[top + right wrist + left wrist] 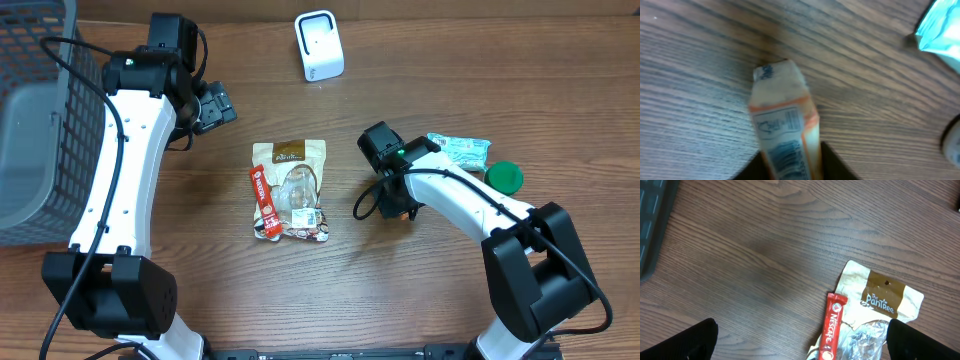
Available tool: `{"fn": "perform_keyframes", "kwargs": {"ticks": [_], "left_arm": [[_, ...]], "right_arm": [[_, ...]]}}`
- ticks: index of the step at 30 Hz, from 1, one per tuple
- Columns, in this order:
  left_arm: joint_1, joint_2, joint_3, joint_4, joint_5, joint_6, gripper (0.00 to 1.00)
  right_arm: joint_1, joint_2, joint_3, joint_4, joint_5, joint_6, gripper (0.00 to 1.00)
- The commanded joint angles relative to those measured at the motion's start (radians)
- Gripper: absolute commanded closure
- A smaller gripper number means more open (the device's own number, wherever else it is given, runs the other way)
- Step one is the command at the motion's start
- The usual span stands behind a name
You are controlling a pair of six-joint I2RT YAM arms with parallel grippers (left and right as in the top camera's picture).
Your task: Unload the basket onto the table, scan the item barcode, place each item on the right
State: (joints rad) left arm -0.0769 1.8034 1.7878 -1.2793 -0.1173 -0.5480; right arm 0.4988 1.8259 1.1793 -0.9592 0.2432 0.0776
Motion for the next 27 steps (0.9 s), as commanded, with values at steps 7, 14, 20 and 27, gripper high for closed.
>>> {"fn": "perform_keyframes", "kwargs": {"ticks": [7, 14, 20, 27], "left_arm": [[-0.002, 0.008, -0.001, 0.0, -0.014, 0.002, 0.0], [-0.002, 0.008, -0.001, 0.0, -0.014, 0.002, 0.0], [-0.002, 0.008, -0.001, 0.0, -0.014, 0.002, 0.0], [-0.002, 0.008, -0.001, 0.0, -0.014, 0.002, 0.01]], "right_arm": [[-0.004, -0.029, 0.019, 0.023, -0.029, 0.007, 0.52], [-0.004, -0.029, 0.019, 0.034, -0.029, 0.032, 0.83], [-0.004, -0.029, 0.019, 0.058, -0.029, 0.032, 0.64], [-0.004, -0.029, 0.019, 0.098, -0.027, 0.108, 0.56]]}}
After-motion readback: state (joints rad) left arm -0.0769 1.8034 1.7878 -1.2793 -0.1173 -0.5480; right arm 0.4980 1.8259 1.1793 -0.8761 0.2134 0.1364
